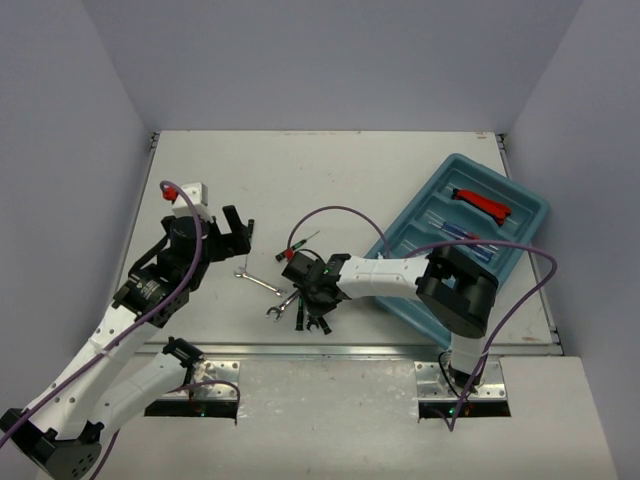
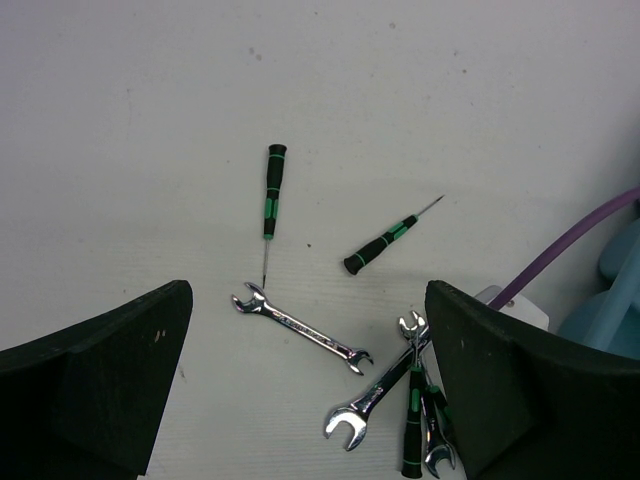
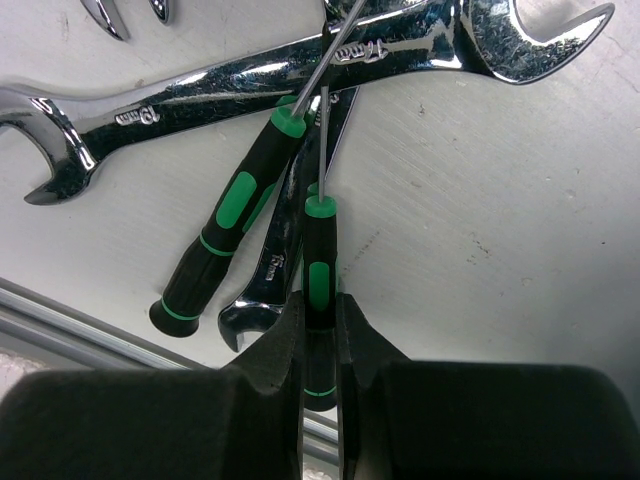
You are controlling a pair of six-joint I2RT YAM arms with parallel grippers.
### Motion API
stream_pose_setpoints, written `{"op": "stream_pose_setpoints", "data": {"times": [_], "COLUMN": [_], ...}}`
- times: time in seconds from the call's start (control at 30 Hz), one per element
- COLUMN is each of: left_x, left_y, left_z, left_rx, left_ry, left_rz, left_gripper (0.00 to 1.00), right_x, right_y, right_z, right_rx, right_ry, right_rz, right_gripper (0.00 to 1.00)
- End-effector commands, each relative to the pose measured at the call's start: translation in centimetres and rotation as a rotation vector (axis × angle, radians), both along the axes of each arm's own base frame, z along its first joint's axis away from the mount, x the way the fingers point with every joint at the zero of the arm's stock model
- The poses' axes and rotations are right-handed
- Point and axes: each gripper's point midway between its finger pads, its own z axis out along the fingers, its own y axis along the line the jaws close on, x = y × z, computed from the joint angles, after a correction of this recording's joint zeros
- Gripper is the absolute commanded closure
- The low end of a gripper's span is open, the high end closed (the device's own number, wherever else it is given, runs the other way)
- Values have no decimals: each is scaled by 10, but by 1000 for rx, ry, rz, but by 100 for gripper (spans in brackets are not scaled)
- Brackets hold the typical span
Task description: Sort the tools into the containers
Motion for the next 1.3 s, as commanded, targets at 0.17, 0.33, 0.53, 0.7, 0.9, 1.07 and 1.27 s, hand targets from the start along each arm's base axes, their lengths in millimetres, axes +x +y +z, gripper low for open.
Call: {"op": "stream_pose_setpoints", "data": {"times": [0.17,0.33,0.53,0.7,0.9,1.07,1.27], "left_x": [2,2,2,0,0,1,2], "left_y": [3,4,4,8,7,5,3], "left_z": [14,15,15,18,19,18,17], "left_rx": [-16,-16,-14,-16,-22,-22,-23], "left_ry": [-59,-62,-63,-72,-79,-73,-70], "left_rz": [6,9,13,30,24,18,5], "left_gripper": [0,0,0,0,0,0,0], "right_x": [34,53,72,102,116,117,126], "right_y": [8,6,2,-40,-141,-213,-272], "right_z": [54,75,100,137,169,171,146], "right_rx": [46,51,40,-31,-84,-311,-398], "right_ry": [-154,-201,-271,-376,-452,-619,-579], "right_rz": [-26,-29,-2,49,76,209,134], "right_gripper": [100,100,100,100,100,100,100]}}
